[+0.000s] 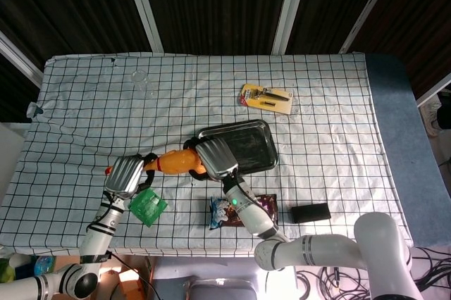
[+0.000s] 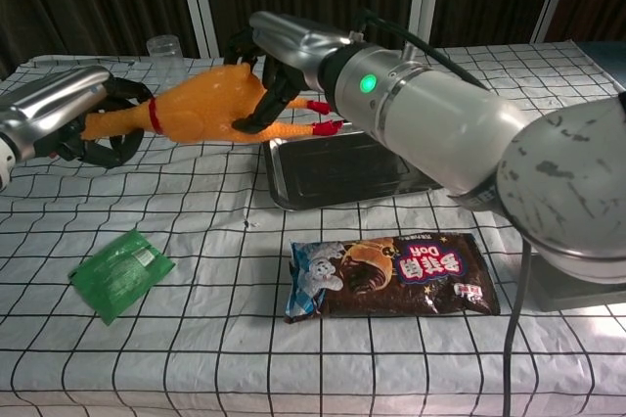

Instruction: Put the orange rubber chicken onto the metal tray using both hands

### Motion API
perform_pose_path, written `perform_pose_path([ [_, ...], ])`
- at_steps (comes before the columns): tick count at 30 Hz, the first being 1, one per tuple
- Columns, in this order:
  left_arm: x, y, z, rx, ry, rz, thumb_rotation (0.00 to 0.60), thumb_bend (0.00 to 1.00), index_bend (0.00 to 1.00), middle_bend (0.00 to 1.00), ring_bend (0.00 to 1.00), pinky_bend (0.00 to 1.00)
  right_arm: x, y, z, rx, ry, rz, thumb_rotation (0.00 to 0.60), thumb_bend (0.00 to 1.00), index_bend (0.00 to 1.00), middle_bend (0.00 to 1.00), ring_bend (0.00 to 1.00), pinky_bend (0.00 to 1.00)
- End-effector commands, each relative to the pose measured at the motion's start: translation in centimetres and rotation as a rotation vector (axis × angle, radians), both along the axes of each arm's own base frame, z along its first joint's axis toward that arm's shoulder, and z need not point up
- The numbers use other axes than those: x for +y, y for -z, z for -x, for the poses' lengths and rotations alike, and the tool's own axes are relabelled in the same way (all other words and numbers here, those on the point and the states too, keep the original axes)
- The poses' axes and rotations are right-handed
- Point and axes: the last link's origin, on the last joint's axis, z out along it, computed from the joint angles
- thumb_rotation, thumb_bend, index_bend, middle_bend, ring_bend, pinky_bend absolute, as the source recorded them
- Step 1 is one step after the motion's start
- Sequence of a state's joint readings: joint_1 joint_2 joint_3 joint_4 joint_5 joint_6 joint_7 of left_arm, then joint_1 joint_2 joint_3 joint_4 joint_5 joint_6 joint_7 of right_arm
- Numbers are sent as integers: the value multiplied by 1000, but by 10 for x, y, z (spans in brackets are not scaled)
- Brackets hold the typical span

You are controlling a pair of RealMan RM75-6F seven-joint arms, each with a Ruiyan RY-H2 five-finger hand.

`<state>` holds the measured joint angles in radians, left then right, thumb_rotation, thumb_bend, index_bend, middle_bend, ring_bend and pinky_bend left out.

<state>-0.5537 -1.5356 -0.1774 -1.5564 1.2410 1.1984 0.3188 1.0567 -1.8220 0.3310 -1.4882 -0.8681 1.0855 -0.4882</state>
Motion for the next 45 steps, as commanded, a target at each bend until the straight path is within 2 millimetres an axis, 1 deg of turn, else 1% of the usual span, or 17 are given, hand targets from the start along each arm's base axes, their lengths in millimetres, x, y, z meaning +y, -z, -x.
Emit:
perform_pose_path([
  [1, 1, 0, 1, 7, -3, 2, 600, 798, 618, 827, 561, 796, 3, -1, 3, 1, 2, -71, 600, 373, 434, 481, 384, 460],
  [3, 2, -1, 1, 9, -6, 0, 600, 799, 618, 826, 561, 796, 4, -4, 5, 4, 0, -109, 600, 303, 113, 232, 143, 142],
  [4, 2, -1, 2, 10, -9, 0, 600, 799, 618, 827, 561, 796, 4, -5, 6, 6, 3, -127, 600, 275, 37, 134, 67, 47],
  [5, 2, -2, 3, 11, -12, 0, 600, 799, 618, 827, 561, 796, 3, -7, 6, 8, 3, -135, 600, 255, 10, 76, 29, 7],
  [7, 3, -2, 4, 10, -19, 6, 600, 800, 617, 827, 561, 796, 2, -12, 6, 9, -2, -138, 600, 209, 0, 1, 0, 0],
  [14, 2, -1, 6, 16, -24, 20, 600, 802, 617, 828, 561, 796, 2, -15, 7, 11, -2, -138, 600, 184, 0, 0, 0, 0],
  [22, 1, 1, 0, 9, -11, 21, 600, 802, 617, 829, 561, 796, 2, -3, 6, 31, 19, -159, 600, 184, 14, 9, 0, 0],
  [23, 1, 1, 0, 9, -11, 19, 600, 802, 617, 829, 561, 796, 2, -2, 5, 26, 23, -157, 600, 185, 69, 57, 18, 21],
  [24, 1, 0, 0, 9, -12, 18, 600, 802, 617, 829, 561, 796, 2, -2, 4, 21, 25, -145, 600, 190, 154, 131, 83, 90],
  [26, 1, 0, 0, 7, -14, 17, 600, 802, 617, 829, 561, 796, 2, 0, 3, 11, 31, -141, 600, 216, 399, 352, 316, 346],
  [27, 1, -1, 1, 7, -15, 18, 600, 801, 617, 830, 561, 797, 2, 1, 2, 9, 31, -125, 600, 248, 550, 481, 477, 531],
  [28, 1, -1, 1, 7, -16, 18, 600, 801, 617, 830, 561, 797, 2, 2, 1, 13, 25, -111, 600, 285, 680, 586, 594, 670],
  [30, 1, -1, 2, 8, -18, 19, 600, 802, 618, 830, 561, 797, 2, 3, 0, 5, 14, -73, 600, 358, 845, 710, 725, 821],
  [32, 1, -2, 2, 8, -19, 18, 600, 803, 618, 831, 562, 797, 2, 3, -3, -22, 3, -42, 600, 432, 965, 799, 812, 914],
  [34, 1, -2, 2, 3, -18, 16, 600, 803, 618, 831, 562, 797, 3, 3, -4, -24, -19, -18, 600, 481, 998, 831, 840, 944],
  [38, 0, -2, 1, 0, -17, 19, 600, 803, 618, 831, 562, 796, 2, 3, -3, 1, -43, 9, 600, 573, 1000, 850, 852, 957],
  [45, 1, 0, 2, 4, -25, 26, 600, 803, 618, 831, 561, 796, 0, 1, 1, 16, -43, 26, 600, 587, 1000, 857, 857, 970],
])
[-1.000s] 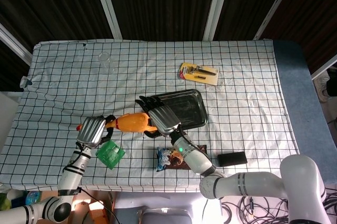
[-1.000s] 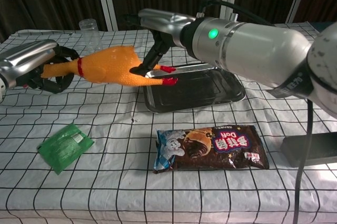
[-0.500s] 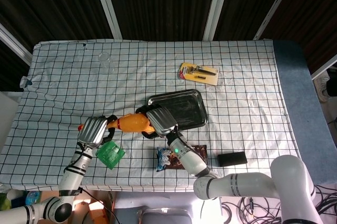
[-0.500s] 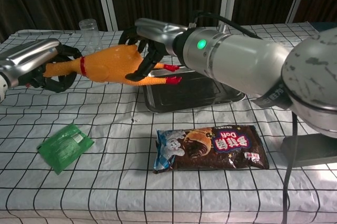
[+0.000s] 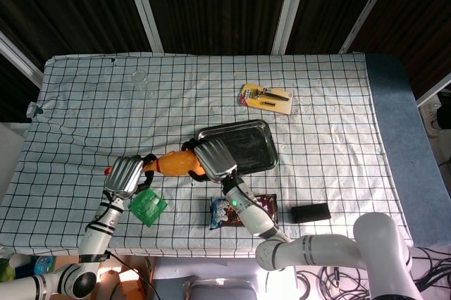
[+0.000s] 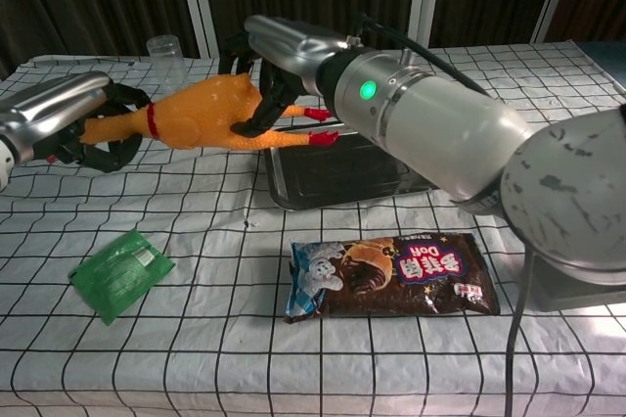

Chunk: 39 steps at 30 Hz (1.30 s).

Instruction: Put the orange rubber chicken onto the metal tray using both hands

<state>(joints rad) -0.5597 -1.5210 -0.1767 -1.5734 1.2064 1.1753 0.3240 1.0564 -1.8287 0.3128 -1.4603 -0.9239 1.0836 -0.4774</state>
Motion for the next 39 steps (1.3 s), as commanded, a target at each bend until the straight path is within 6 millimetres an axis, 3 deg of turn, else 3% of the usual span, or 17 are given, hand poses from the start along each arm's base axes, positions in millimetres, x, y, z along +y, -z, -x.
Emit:
perform_pose_path([
  [1, 1, 1, 0, 2, -3, 0, 600, 802, 618, 831, 562, 796, 0, -2, 0, -24, 6, 8, 600, 577, 1000, 857, 858, 974],
  [4, 2, 0, 0, 4, -4, -1, 600, 802, 618, 831, 562, 796, 1, -3, 1, -35, 21, -6, 600, 549, 991, 857, 845, 958],
  [5, 2, 1, 1, 5, -5, -1, 600, 802, 618, 830, 562, 796, 3, -2, 3, -25, 20, -24, 600, 519, 905, 811, 773, 883],
  [7, 3, 1, 1, 6, -7, -2, 600, 803, 617, 830, 562, 796, 4, -1, 11, 37, 15, -71, 600, 414, 505, 519, 451, 605],
  [8, 3, 1, 2, 7, -8, -2, 600, 804, 618, 830, 562, 796, 4, -2, 13, 60, 18, -93, 600, 339, 229, 270, 220, 406],
  [9, 4, 2, 2, 9, -10, 0, 600, 805, 617, 830, 562, 796, 4, -2, 15, 73, 26, -119, 600, 282, 56, 93, 65, 239],
  [10, 4, 2, 3, 12, -12, 2, 600, 806, 617, 830, 562, 796, 4, -5, 17, 80, 33, -147, 600, 236, 0, 6, 0, 101],
  [12, 5, 2, 4, 17, -17, 4, 600, 805, 616, 830, 561, 796, 2, -11, 17, 74, 32, -156, 600, 187, 0, 0, 0, 5],
  [20, 20, 2, 12, -3, -77, -1, 600, 806, 615, 830, 562, 796, -2, -59, 28, -4, 30, -112, 600, 117, 0, 0, 0, 0],
  [26, 31, 12, 3, -45, -74, 31, 600, 807, 616, 830, 561, 793, 12, -112, 65, -24, 36, -49, 600, 116, 0, 0, 0, 0],
  [31, 45, 36, -14, -86, -76, 93, 600, 807, 616, 830, 562, 787, 7, -144, 93, -31, 99, -19, 600, 117, 0, 0, 0, 0],
  [39, 80, 76, -44, -94, -94, 118, 600, 800, 613, 828, 561, 784, -13, -181, 107, -16, 166, 42, 600, 117, 0, 0, 0, 0],
])
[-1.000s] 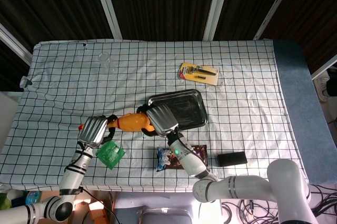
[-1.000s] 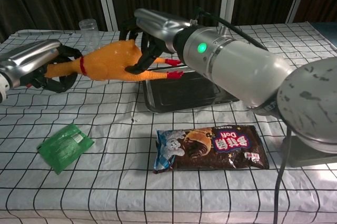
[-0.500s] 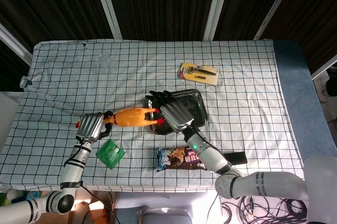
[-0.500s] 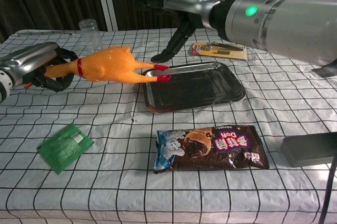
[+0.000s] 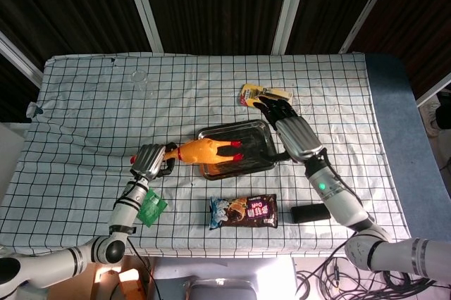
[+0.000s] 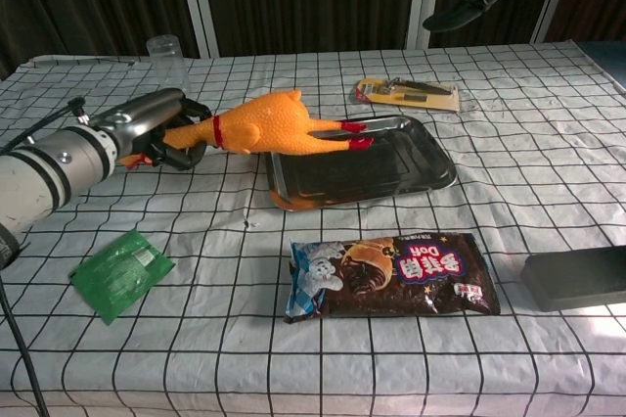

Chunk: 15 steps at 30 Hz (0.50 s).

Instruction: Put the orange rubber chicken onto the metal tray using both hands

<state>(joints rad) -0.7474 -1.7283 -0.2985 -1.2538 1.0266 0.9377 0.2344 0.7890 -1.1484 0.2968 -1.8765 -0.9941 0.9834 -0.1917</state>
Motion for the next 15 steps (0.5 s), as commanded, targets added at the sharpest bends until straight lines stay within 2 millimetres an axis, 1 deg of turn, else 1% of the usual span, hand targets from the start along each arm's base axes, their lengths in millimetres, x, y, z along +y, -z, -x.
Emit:
perform_pose_path([
  [1, 18, 22, -22, -14, -8, 13, 600, 800, 613, 829, 561, 784, -7, -14, 5, 0, 28, 25, 600, 117, 0, 0, 0, 0],
  [6, 27, 39, -37, -26, -17, 19, 600, 793, 610, 821, 560, 772, -13, -27, 14, 15, 65, 50, 600, 116, 0, 0, 0, 0],
  [8, 27, 45, -42, -36, -15, 15, 600, 787, 605, 809, 556, 755, -15, -29, 17, 22, 77, 52, 600, 116, 0, 0, 0, 0],
  [11, 27, 47, -44, -34, -15, 12, 600, 779, 595, 788, 545, 736, -16, -30, 18, 24, 82, 51, 600, 116, 0, 0, 0, 0],
  [12, 27, 49, -45, -28, -14, 9, 600, 771, 585, 768, 533, 722, -16, -30, 19, 26, 85, 49, 600, 117, 0, 0, 0, 0],
  [14, 26, 53, -47, -25, -19, -14, 600, 726, 535, 678, 482, 677, -19, -35, 22, 34, 101, 58, 600, 117, 0, 0, 0, 0],
  [15, 25, 56, -46, -30, -29, -7, 600, 695, 486, 602, 438, 641, -21, -41, 23, 31, 112, 71, 600, 117, 0, 0, 0, 0],
])
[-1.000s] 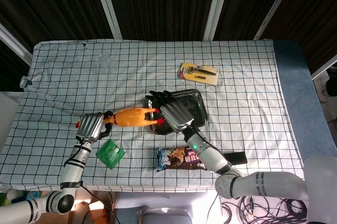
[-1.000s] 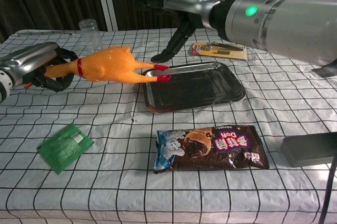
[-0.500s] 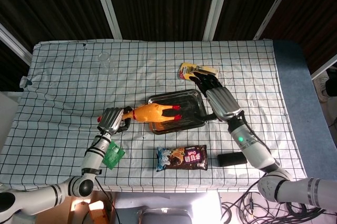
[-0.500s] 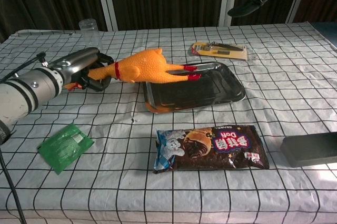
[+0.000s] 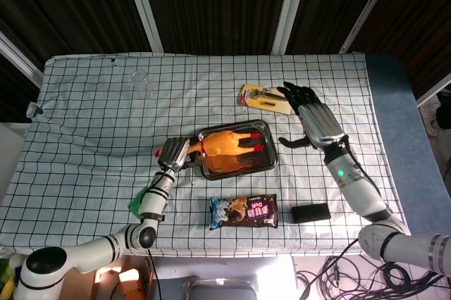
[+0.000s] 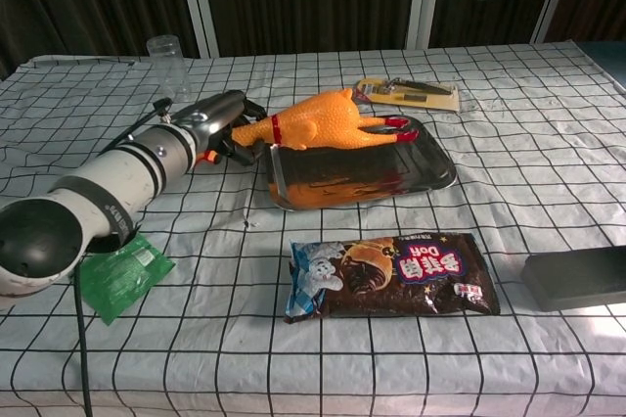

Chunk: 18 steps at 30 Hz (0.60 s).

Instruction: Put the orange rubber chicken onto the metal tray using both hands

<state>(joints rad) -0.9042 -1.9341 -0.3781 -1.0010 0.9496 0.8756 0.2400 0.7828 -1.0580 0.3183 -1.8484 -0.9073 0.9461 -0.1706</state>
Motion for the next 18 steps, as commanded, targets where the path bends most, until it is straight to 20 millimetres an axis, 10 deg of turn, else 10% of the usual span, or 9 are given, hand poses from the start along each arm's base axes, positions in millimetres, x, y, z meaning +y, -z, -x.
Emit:
perform_pose_path([
  [1, -3, 13, -1, -7, -24, 1, 600, 665, 432, 522, 394, 605, -5, -14, 3, 4, 26, 28, 600, 116, 0, 0, 0, 0],
  [6, -10, 23, -4, -36, -26, 76, 600, 537, 1, 260, 240, 482, -7, -27, 8, 46, 51, 45, 600, 117, 0, 0, 0, 0],
  [18, -18, 30, -23, -39, 42, -11, 600, 419, 0, 13, 107, 369, -5, -37, 17, 71, 81, 49, 600, 117, 0, 0, 0, 0],
])
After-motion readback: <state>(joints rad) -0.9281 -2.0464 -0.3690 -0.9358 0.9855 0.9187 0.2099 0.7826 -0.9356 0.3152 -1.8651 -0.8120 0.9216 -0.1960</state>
